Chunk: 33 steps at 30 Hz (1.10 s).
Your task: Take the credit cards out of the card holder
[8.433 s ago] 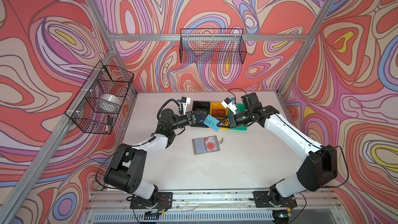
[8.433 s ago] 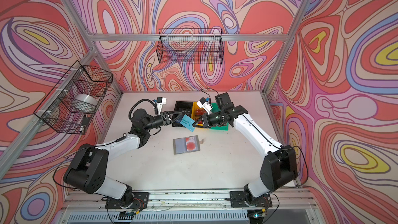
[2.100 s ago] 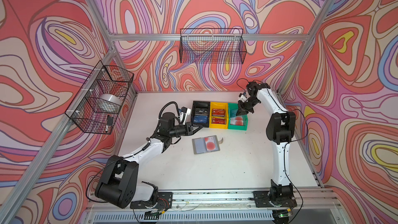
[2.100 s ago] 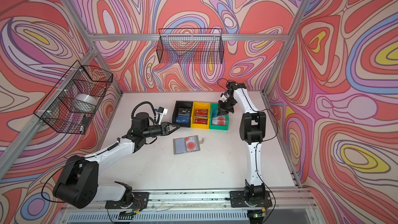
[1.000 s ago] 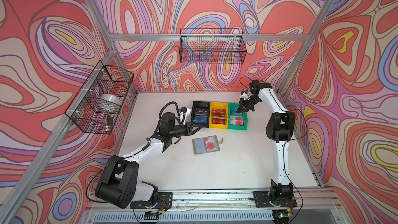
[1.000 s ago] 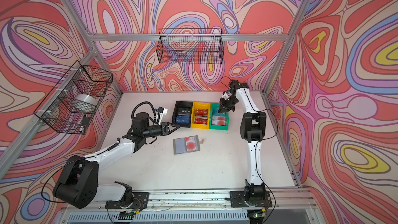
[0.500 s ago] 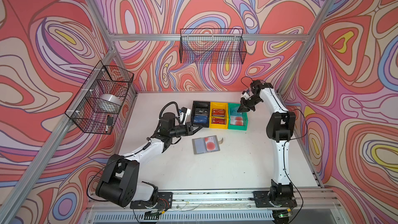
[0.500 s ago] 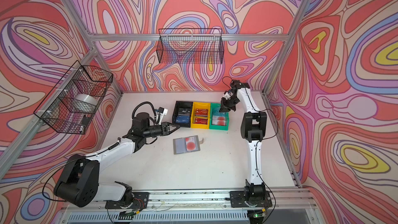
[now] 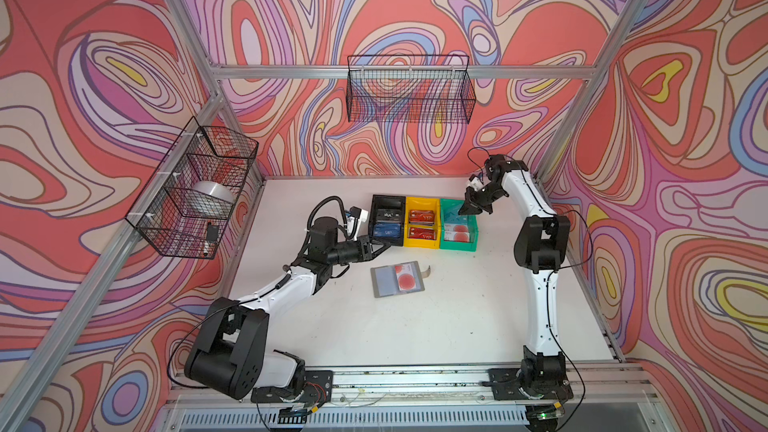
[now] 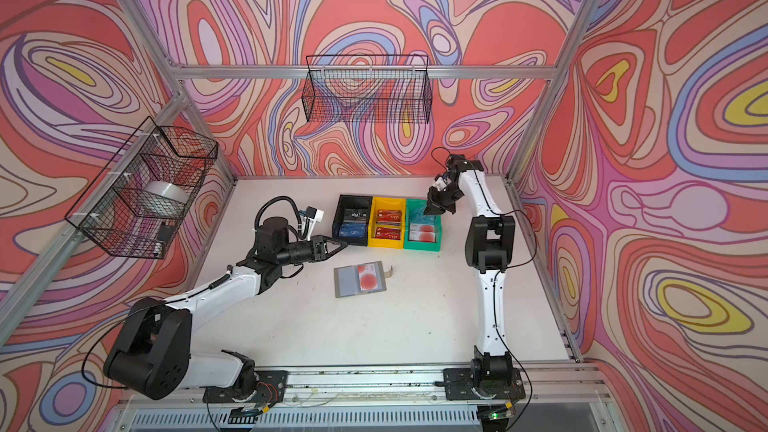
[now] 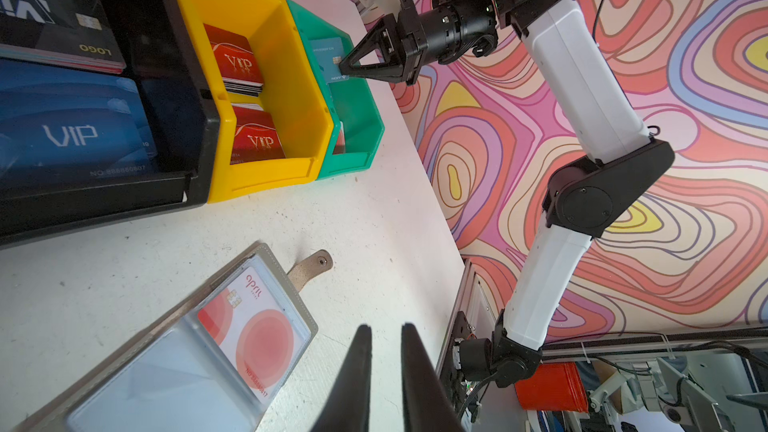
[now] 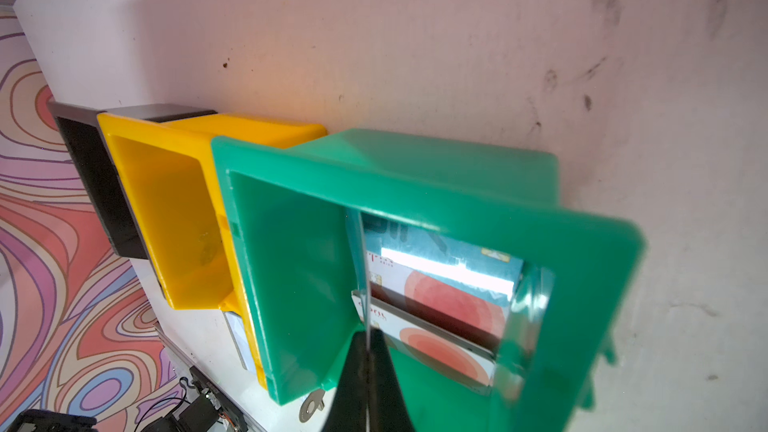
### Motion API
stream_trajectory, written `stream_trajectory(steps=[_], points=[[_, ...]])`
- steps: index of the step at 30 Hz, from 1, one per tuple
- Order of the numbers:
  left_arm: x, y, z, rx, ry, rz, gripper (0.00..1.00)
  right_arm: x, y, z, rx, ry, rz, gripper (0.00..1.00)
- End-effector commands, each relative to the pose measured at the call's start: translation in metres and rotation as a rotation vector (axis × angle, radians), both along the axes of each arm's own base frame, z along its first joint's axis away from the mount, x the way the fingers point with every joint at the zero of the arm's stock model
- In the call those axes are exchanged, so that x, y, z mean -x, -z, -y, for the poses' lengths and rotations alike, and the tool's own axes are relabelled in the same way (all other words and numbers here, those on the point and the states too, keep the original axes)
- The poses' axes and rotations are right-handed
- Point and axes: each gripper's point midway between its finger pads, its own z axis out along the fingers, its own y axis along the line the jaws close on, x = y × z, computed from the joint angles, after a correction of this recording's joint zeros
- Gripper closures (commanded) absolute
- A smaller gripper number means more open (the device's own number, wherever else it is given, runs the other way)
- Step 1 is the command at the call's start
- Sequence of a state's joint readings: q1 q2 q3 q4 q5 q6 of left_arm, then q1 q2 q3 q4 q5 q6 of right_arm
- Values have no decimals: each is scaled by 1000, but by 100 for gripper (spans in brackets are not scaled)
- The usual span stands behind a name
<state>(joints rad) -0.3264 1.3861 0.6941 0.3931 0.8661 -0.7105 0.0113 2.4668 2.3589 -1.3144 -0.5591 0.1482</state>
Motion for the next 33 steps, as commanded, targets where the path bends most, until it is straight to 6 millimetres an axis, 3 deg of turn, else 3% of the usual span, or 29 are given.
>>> stream_trajectory(steps=[1, 15, 20, 29, 33], points=[[-6, -12, 0, 17, -4, 44, 82, -17, -2, 7, -1, 26, 55, 100], [-11, -9, 2, 18, 2, 37, 82, -24, -4, 19, 32, 56, 77, 78], [-13, -7, 4, 23, 8, 32, 82, -25, -7, 19, 35, 52, 87, 76], [-12, 0, 2, -7, 4, 13, 82, -11, -55, 6, -30, 7, 216, 74], [-12, 20, -6, -114, -22, -48, 80, 19, -82, -25, -63, -82, 319, 74]])
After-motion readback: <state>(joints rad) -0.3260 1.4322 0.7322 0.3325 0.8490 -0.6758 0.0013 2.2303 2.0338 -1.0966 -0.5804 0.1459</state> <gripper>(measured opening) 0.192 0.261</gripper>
